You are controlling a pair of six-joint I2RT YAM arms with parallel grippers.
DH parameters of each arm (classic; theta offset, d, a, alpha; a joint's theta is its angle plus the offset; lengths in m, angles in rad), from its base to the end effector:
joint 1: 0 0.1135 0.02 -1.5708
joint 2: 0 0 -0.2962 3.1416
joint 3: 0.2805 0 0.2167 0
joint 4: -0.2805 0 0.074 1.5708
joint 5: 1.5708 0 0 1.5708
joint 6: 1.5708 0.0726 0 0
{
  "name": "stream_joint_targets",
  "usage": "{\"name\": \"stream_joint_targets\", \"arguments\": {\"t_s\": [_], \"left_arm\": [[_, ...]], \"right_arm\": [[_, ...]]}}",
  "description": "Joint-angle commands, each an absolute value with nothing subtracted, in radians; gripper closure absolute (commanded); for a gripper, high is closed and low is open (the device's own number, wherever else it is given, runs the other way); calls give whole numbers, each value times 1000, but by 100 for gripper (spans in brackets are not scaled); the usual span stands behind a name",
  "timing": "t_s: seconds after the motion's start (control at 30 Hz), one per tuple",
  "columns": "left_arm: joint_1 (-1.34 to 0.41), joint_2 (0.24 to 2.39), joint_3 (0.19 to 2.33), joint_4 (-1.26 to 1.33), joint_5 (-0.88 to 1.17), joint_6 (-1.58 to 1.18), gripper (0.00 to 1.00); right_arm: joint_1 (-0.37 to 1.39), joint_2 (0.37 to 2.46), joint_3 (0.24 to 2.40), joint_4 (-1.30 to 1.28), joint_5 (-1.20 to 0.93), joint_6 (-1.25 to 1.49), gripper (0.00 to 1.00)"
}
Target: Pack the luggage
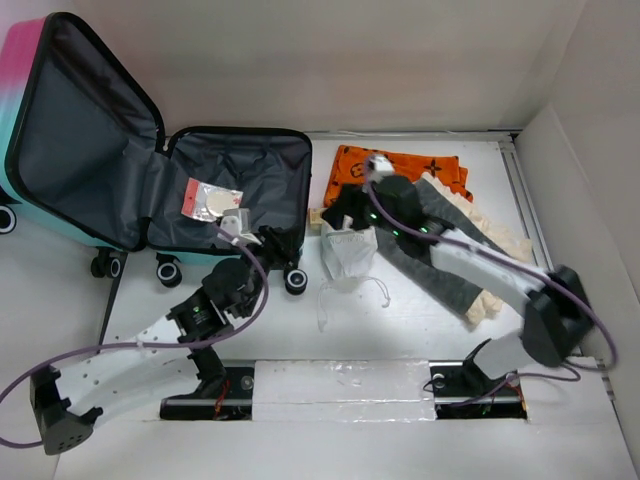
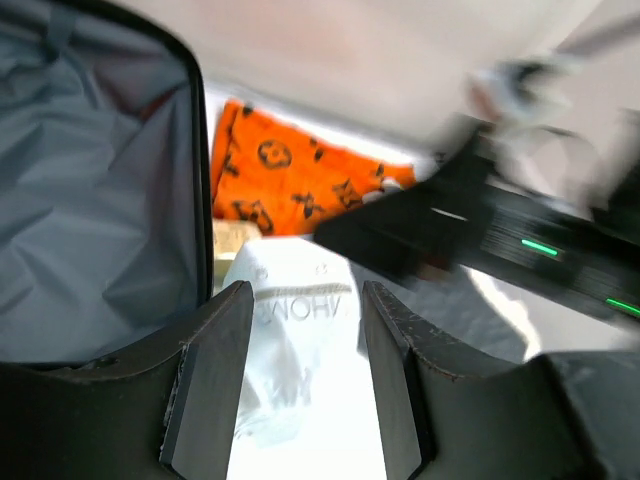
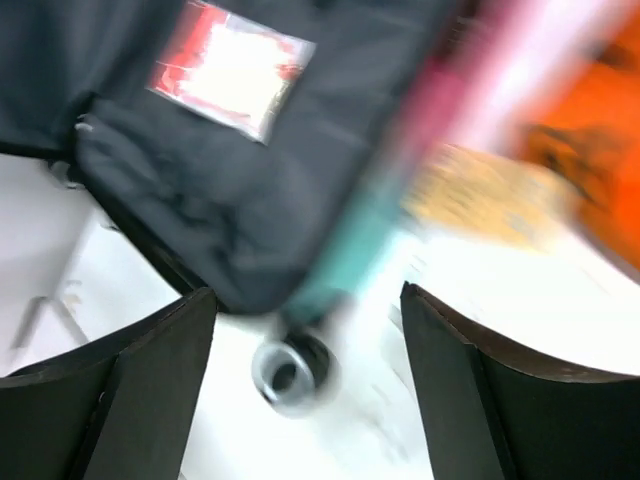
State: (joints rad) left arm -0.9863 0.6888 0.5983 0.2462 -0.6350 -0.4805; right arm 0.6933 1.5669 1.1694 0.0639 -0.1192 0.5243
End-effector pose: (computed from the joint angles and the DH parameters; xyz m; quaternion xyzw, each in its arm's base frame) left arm 0.1104 -0.0888 0.3632 -0.0752 0.6572 -0.3325 0.6722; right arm 0.2807 0.2444 0.3366 -0.1030 0.8074 0.3708 0.4471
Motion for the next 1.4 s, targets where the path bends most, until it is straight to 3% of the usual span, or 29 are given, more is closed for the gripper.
{"name": "stream_joint_targets", "arguments": {"t_s": [0.0, 0.07, 0.2, 0.37, 0.77, 0.97, 1.07, 1.13, 1.17, 1.37], "left_arm": [[-986, 744, 598, 320, -595, -468, 56], [-986, 790, 598, 351, -574, -456, 56], [-986, 833, 609, 418, -532, -436, 55], [-986, 871, 620, 433, -499, -436, 55], [-986, 850, 607, 394, -479, -456, 55], [-986, 841, 594, 396, -488, -456, 55], [-986, 841, 594, 394, -488, -456, 55], [-986, 841, 594, 385, -488, -456, 55], [-986, 841, 594, 385, -488, -456, 55], [-986, 830, 594, 406, -520, -428, 55]], "right_arm": [[692, 1280, 972, 68, 41, 476, 20], [702, 1118, 792, 37, 124, 511, 20], [703, 1022, 638, -60, 138, 552, 12], [703, 1135, 624, -57, 62, 561, 1], [693, 1426, 692, 250, -81, 548, 1], [675, 1502, 663, 412, -40, 600, 26], [675, 1517, 654, 459, -13, 609, 58], [675, 1493, 643, 459, 9, 609, 89], [675, 1477, 643, 459, 29, 609, 97], [710, 1240, 623, 347, 113, 575, 100]]}}
